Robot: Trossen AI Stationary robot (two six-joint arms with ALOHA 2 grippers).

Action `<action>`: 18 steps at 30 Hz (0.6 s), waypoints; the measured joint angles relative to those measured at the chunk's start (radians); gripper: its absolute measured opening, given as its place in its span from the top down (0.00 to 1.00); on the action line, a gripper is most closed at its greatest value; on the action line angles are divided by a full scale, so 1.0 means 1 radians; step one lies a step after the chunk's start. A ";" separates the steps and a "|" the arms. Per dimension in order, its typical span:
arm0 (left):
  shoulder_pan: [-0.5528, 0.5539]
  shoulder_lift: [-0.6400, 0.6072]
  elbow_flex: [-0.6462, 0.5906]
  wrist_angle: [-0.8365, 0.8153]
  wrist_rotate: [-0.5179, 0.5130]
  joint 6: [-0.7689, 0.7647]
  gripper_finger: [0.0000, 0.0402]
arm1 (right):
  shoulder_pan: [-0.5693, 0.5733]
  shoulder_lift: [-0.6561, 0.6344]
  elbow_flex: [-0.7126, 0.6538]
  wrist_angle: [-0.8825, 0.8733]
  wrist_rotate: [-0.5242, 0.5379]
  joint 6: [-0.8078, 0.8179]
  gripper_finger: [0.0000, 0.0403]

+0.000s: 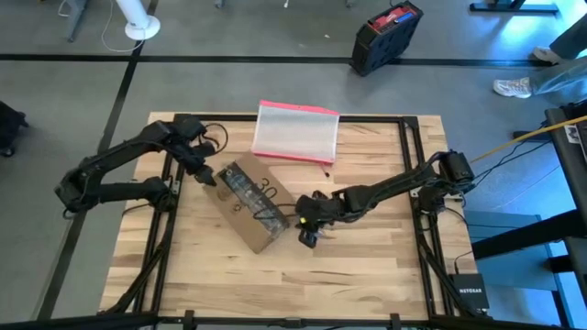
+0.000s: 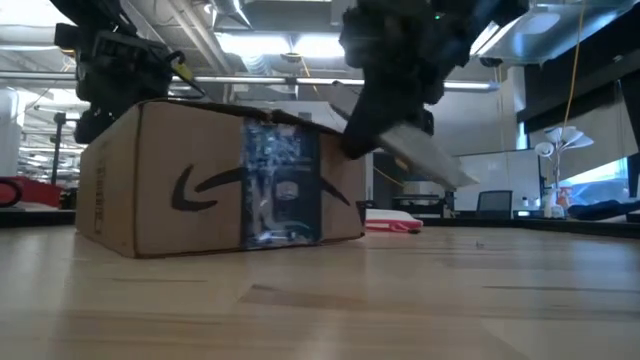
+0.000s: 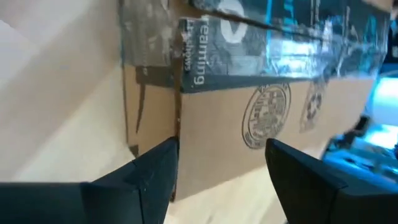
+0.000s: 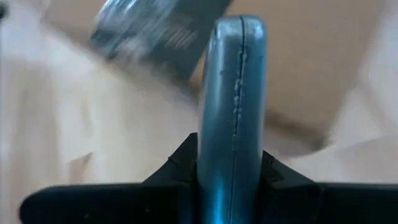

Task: Unpack boxes
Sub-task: Open the cardboard box using the gray cutter

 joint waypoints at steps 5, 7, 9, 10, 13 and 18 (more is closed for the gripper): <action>-0.091 -0.003 0.000 -0.033 0.079 -0.066 0.41 | -0.064 -0.001 0.001 -0.067 0.029 -0.004 0.84; -0.135 -0.003 -0.001 -0.047 0.119 -0.088 0.41 | -0.084 -0.002 0.001 -0.086 0.030 -0.021 0.84; -0.181 -0.003 -0.001 -0.064 0.156 -0.107 0.41 | -0.103 -0.002 0.001 -0.094 0.028 -0.035 0.84; -0.205 -0.003 -0.001 -0.074 0.173 -0.113 0.41 | -0.113 -0.002 0.001 -0.099 0.027 -0.035 0.84; -0.276 -0.003 -0.001 -0.095 0.221 -0.138 0.41 | -0.137 -0.002 0.001 -0.129 0.025 -0.043 0.84; -0.379 -0.005 0.002 -0.112 0.278 -0.177 0.41 | -0.163 -0.008 0.004 -0.238 -0.009 -0.063 0.84</action>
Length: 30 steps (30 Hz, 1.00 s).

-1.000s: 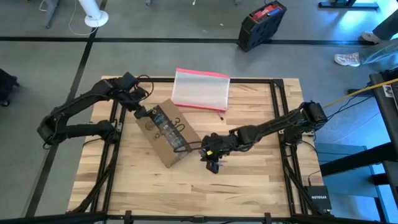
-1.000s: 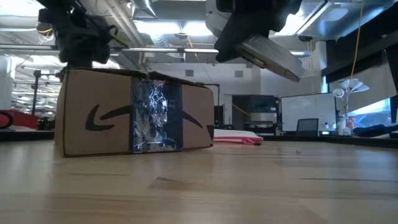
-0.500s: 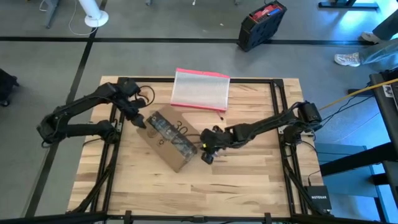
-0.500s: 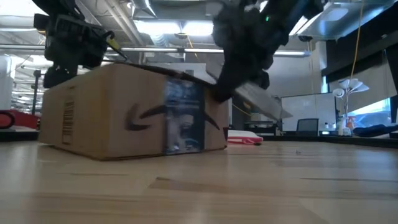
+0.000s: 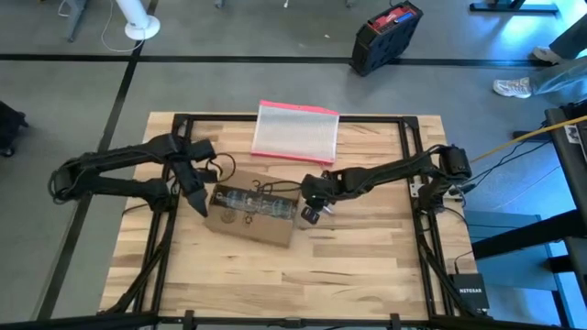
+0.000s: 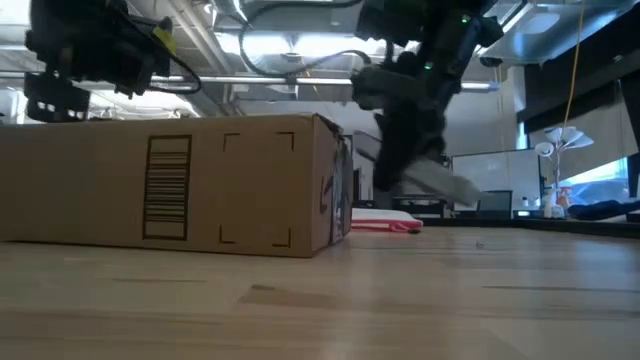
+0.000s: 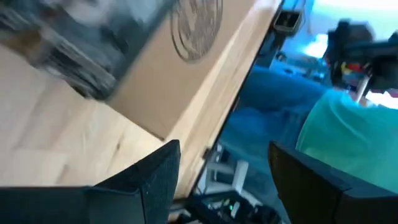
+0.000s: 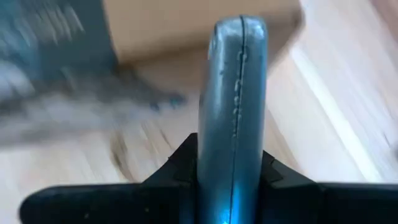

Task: Unpack boxes
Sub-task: Open the cardboard box using the gray cutter

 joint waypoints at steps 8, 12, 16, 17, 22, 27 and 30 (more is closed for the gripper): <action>-0.028 -0.004 0.145 -0.081 -0.105 0.119 0.41 | -0.003 -0.153 0.033 -0.016 -0.044 -0.023 0.84; -0.044 -0.005 0.276 -0.047 -0.254 0.215 0.41 | 0.006 -0.234 0.011 0.276 -0.067 -0.020 0.84; -0.088 -0.003 0.308 0.125 -0.376 0.236 0.41 | 0.011 -0.241 -0.078 0.876 -0.117 -0.004 0.84; -0.093 0.005 0.302 0.176 -0.380 0.236 0.41 | 0.016 -0.226 -0.109 1.057 -0.120 -0.015 0.84; -0.101 0.058 0.284 0.329 -0.382 0.258 0.41 | 0.018 -0.121 -0.205 1.536 -0.058 -0.063 0.84; -0.091 0.127 0.260 0.337 -0.381 0.324 0.41 | 0.015 0.034 -0.195 1.652 -0.039 -0.082 0.84; -0.091 0.157 0.255 0.344 -0.379 0.340 0.41 | 0.015 0.120 -0.170 1.748 0.031 -0.129 0.84</action>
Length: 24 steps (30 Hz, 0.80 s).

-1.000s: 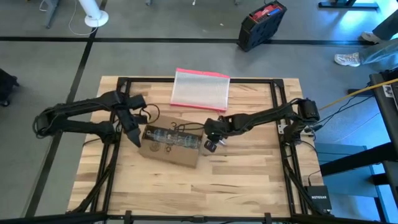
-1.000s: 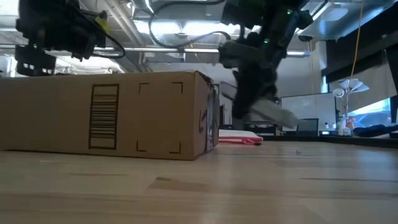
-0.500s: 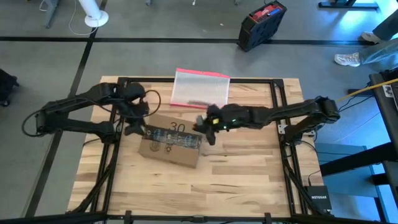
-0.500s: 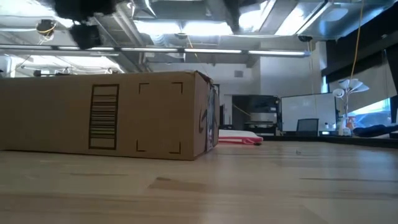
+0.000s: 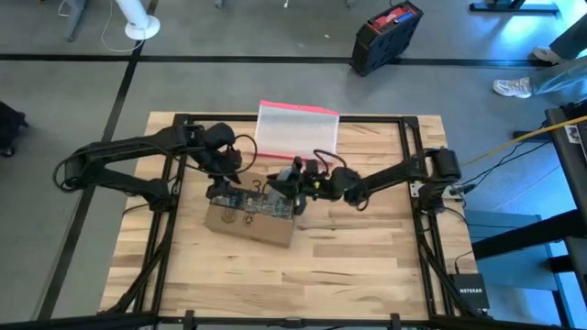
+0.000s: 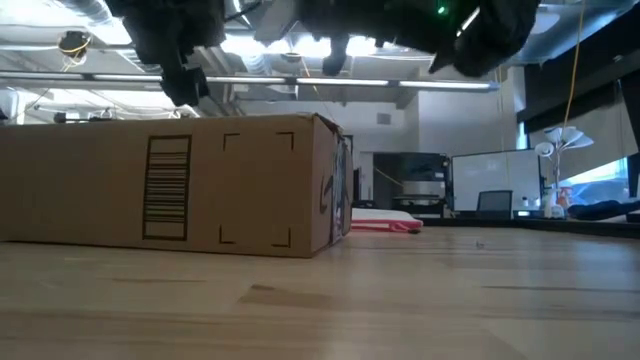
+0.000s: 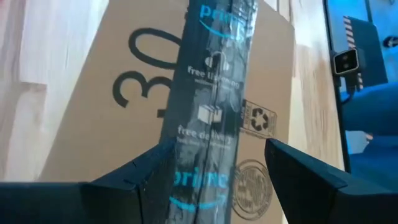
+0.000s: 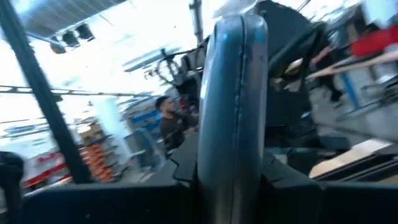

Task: Unpack boxes
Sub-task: Open the cardboard box using the gray cutter

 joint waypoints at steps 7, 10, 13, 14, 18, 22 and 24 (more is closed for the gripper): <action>0.007 0.050 -0.001 -0.017 0.043 0.013 0.41 | -0.015 0.147 0.074 0.026 0.042 -0.099 0.84; 0.008 0.062 -0.001 -0.025 0.050 0.021 0.41 | -0.015 0.194 0.096 0.017 0.042 -0.103 0.84; 0.010 0.063 -0.001 -0.027 0.052 0.035 0.41 | -0.015 0.223 0.106 0.012 0.051 -0.113 0.84; 0.010 0.062 -0.001 -0.028 0.052 0.035 0.41 | -0.015 0.228 0.111 0.014 0.050 -0.129 0.84; 0.010 0.062 -0.001 -0.029 0.052 0.043 0.41 | -0.015 0.229 0.114 0.010 0.052 -0.201 0.84; 0.010 0.062 -0.001 -0.027 0.052 0.046 0.41 | -0.029 0.229 0.114 0.003 0.032 -0.207 0.84; 0.010 0.062 -0.001 -0.026 0.053 0.046 0.41 | -0.029 0.229 0.114 0.002 0.024 -0.208 0.84</action>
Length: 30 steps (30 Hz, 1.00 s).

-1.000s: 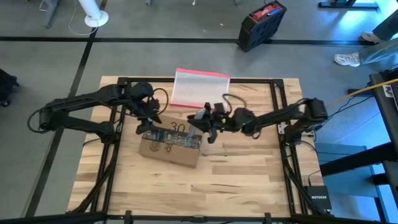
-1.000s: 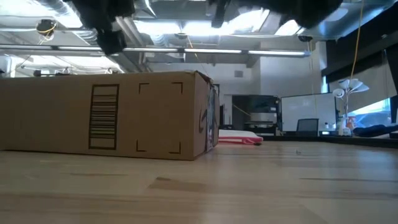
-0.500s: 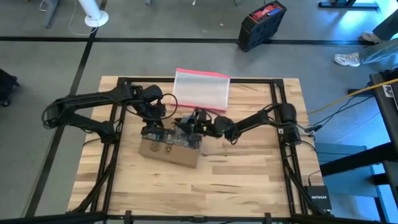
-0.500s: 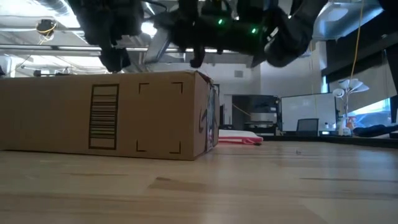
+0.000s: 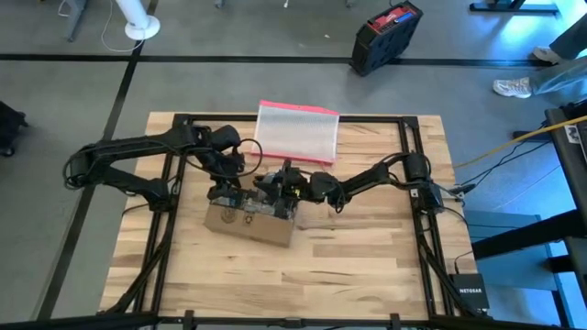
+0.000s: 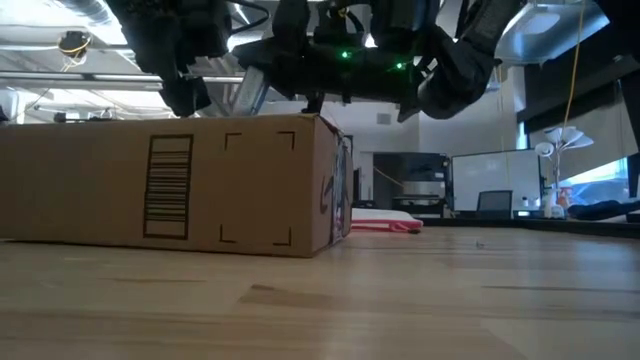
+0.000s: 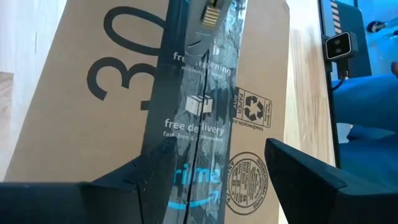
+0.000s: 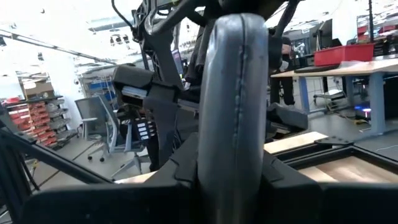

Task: Unpack boxes
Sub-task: Open the cardboard box using the gray cutter

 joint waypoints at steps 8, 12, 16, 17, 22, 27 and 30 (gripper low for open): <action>0.000 0.011 0.000 0.001 0.003 0.002 0.41 | 0.003 0.000 0.044 -0.043 -0.036 -0.001 0.84; -0.006 0.036 -0.019 -0.003 0.003 0.020 0.41 | 0.003 0.001 0.097 -0.108 -0.072 -0.006 0.84; -0.023 0.051 -0.045 -0.019 0.023 0.037 0.41 | 0.009 0.001 0.137 -0.178 -0.101 -0.022 0.84; -0.028 0.051 -0.048 -0.021 0.025 0.043 0.41 | 0.012 0.001 0.138 -0.194 -0.098 -0.025 0.84; -0.043 0.050 -0.063 -0.028 0.026 0.054 0.41 | 0.018 0.002 0.129 -0.225 -0.080 -0.026 0.84; -0.046 0.050 -0.073 -0.026 0.025 0.059 0.41 | 0.017 0.002 0.126 -0.239 -0.069 -0.026 0.84; -0.046 0.050 -0.073 -0.026 0.018 0.076 0.41 | 0.016 0.002 0.126 -0.252 -0.069 -0.029 0.84</action>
